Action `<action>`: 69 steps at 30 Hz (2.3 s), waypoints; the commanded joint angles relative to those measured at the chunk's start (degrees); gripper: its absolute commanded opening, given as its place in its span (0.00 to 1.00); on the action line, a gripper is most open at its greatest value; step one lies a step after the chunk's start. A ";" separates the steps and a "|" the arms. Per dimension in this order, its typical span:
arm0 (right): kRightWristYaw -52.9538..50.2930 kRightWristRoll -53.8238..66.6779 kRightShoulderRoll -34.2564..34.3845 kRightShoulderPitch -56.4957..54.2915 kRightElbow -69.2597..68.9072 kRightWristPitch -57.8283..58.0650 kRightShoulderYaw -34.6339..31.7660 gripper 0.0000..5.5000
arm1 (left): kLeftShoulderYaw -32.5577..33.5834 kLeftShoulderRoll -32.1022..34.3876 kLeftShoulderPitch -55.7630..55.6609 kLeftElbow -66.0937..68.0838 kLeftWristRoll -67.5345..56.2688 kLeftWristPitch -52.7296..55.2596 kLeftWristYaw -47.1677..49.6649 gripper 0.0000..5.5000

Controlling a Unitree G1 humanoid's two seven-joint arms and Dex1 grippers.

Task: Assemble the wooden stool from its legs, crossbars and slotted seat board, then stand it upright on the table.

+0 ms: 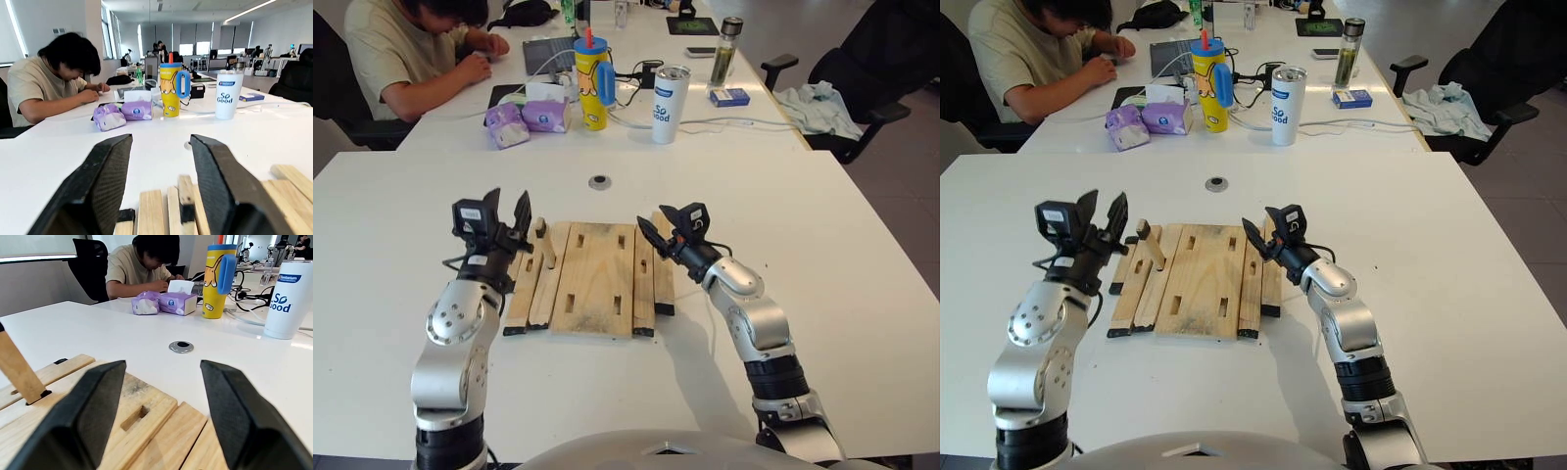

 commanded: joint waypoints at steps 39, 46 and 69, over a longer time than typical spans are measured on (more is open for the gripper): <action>9.41 26.12 0.72 -7.89 2.33 10.75 -15.68 0.80 | 11.66 5.24 -32.57 17.64 -24.06 12.10 -13.92 0.08; 12.74 50.74 -3.99 -13.16 3.76 30.65 -24.11 0.98 | 18.43 11.07 -42.78 27.70 -49.45 25.84 -24.95 0.08; 8.68 74.89 -7.89 -17.00 1.92 41.56 -24.64 0.75 | 18.58 12.09 -43.03 34.53 -70.67 32.68 -20.45 0.08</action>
